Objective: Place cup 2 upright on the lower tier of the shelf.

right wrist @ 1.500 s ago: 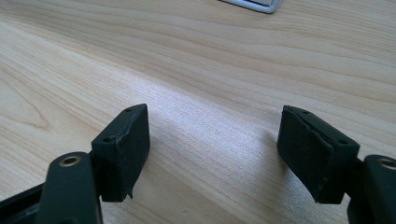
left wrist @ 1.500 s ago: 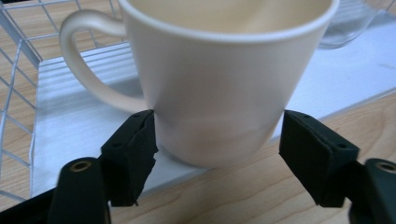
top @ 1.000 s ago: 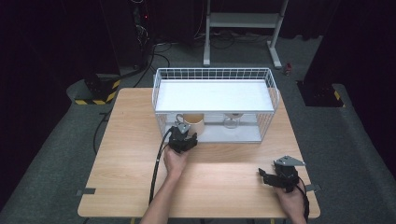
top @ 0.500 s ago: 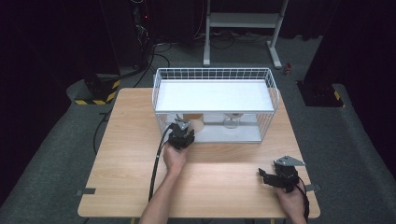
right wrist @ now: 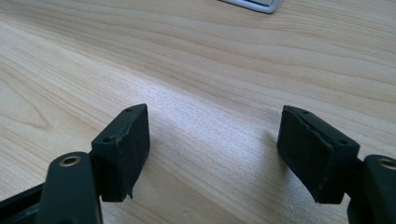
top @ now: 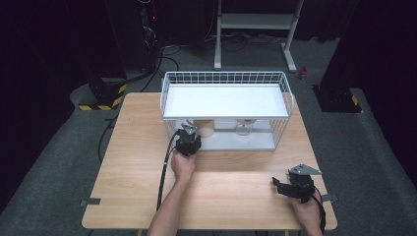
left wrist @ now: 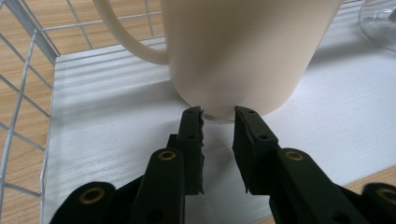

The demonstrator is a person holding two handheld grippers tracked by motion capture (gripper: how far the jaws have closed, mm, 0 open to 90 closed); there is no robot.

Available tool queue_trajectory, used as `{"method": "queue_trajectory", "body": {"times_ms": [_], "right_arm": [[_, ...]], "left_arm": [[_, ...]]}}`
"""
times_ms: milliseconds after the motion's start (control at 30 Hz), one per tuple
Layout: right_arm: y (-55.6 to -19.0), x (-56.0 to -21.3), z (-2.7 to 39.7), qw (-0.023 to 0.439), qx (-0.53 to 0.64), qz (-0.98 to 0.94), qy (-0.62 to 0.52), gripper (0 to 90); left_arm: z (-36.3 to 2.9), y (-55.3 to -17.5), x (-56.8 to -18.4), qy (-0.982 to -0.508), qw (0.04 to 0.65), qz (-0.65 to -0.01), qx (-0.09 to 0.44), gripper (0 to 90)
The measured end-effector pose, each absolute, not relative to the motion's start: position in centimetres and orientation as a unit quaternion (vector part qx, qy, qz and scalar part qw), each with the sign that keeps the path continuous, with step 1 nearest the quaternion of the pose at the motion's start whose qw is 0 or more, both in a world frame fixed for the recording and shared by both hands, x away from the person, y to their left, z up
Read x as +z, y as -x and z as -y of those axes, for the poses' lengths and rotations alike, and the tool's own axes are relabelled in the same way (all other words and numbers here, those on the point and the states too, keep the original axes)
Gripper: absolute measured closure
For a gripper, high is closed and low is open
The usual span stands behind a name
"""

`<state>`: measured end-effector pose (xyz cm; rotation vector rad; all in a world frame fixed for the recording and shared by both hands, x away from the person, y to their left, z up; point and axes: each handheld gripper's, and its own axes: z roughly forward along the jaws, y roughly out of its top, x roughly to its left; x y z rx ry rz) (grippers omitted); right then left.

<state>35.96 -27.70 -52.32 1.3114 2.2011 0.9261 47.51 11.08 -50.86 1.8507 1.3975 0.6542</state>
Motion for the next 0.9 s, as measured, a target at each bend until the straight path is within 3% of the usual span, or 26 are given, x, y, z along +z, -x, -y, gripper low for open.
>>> {"method": "queue_trajectory", "body": {"times_ms": [300,633,900], "right_arm": [[-36.0,-52.3,27.7,0.207,0.333,-0.79,-0.471,25.5],[-36.0,-52.3,27.7,0.207,0.333,-0.79,-0.471,25.5],[-36.0,-52.3,27.7,0.207,0.333,-0.79,-0.471,25.5]], "left_arm": [[-11.2,-47.7,-51.1,-0.712,0.358,-0.548,0.255,72.0],[-10.7,-46.6,-50.1,-0.729,0.371,-0.517,0.251,53.1],[-10.4,-45.4,-49.4,-0.738,0.385,-0.499,0.243,43.9]]}}
